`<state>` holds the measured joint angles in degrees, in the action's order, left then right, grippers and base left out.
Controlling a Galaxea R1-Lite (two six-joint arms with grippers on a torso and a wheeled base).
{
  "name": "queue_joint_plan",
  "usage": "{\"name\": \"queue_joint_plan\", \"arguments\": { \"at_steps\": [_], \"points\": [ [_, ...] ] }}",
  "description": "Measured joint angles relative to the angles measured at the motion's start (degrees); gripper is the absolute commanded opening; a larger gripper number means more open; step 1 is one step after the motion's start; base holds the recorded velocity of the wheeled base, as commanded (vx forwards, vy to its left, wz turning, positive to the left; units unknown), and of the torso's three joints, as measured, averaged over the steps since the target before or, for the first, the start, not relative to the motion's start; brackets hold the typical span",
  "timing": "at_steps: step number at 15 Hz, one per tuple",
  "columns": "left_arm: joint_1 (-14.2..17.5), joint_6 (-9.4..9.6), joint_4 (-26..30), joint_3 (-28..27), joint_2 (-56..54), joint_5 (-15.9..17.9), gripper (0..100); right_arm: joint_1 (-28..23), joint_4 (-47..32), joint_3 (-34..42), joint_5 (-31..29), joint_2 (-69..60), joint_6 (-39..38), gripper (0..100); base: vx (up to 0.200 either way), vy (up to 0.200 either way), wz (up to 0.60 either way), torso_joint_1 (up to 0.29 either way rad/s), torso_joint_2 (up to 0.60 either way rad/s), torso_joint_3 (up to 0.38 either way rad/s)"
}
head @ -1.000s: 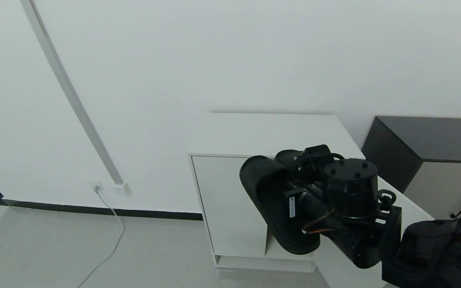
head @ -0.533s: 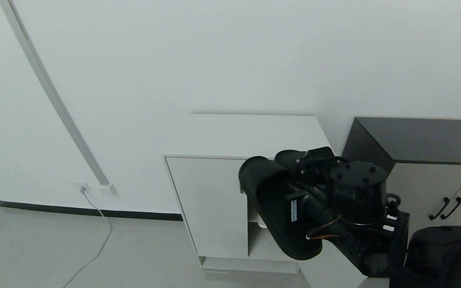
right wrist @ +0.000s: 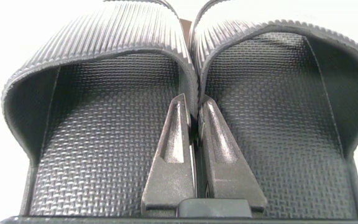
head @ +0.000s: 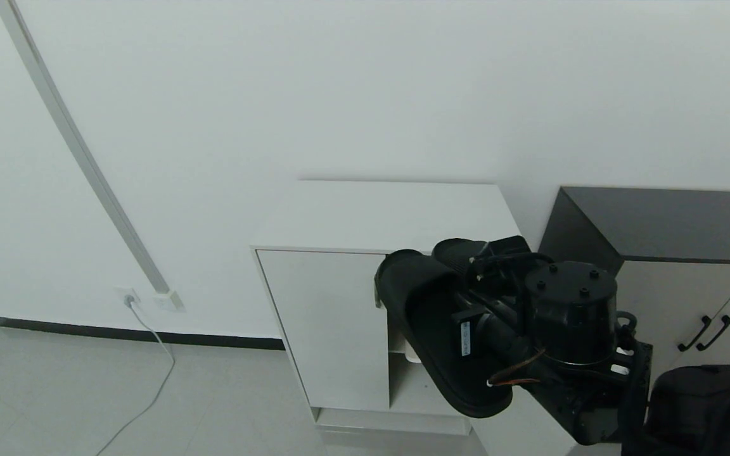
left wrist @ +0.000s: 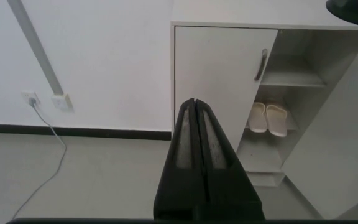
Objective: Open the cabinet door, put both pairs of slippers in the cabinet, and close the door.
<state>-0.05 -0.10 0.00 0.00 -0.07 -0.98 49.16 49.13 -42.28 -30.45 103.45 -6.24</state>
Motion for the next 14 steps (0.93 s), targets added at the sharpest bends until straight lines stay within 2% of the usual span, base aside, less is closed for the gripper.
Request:
{"name": "queue_joint_plan", "arguments": {
  "at_steps": [10, 14],
  "points": [
    [0.0, -0.06, 0.0, 0.0, 0.0, 0.0, 0, -0.1, 0.2, 0.6, 0.0, 0.2, 0.1, 0, 0.000, 0.000, 0.00, 0.000, 0.00, 0.000],
    [0.0, -0.04, 0.0, 0.0, 0.0, 0.0, 0, -0.1, 3.4, 2.0, 0.0, 0.2, 1.4, 0, 0.000, 0.000, 0.00, -0.010, 0.01, 0.014]
  ]
}}
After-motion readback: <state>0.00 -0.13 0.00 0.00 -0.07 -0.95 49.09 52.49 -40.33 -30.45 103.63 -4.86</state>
